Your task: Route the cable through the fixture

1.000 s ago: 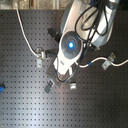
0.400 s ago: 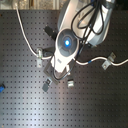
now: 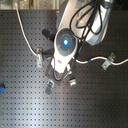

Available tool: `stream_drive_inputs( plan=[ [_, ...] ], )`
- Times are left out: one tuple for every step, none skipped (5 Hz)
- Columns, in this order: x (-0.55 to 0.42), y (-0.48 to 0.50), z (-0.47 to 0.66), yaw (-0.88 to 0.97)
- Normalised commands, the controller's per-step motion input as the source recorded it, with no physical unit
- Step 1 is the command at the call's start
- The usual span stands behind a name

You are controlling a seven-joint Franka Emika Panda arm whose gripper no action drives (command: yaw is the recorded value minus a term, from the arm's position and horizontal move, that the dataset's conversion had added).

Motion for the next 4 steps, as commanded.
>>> stream_drive_inputs(
  plan=[
    [-0.055,-0.104,0.0,-0.44],
    [-0.016,-0.04,0.0,0.0],
    [-0.086,-0.179,0.0,-0.21],
    [-0.042,-0.128,0.0,-0.33]
  ],
)
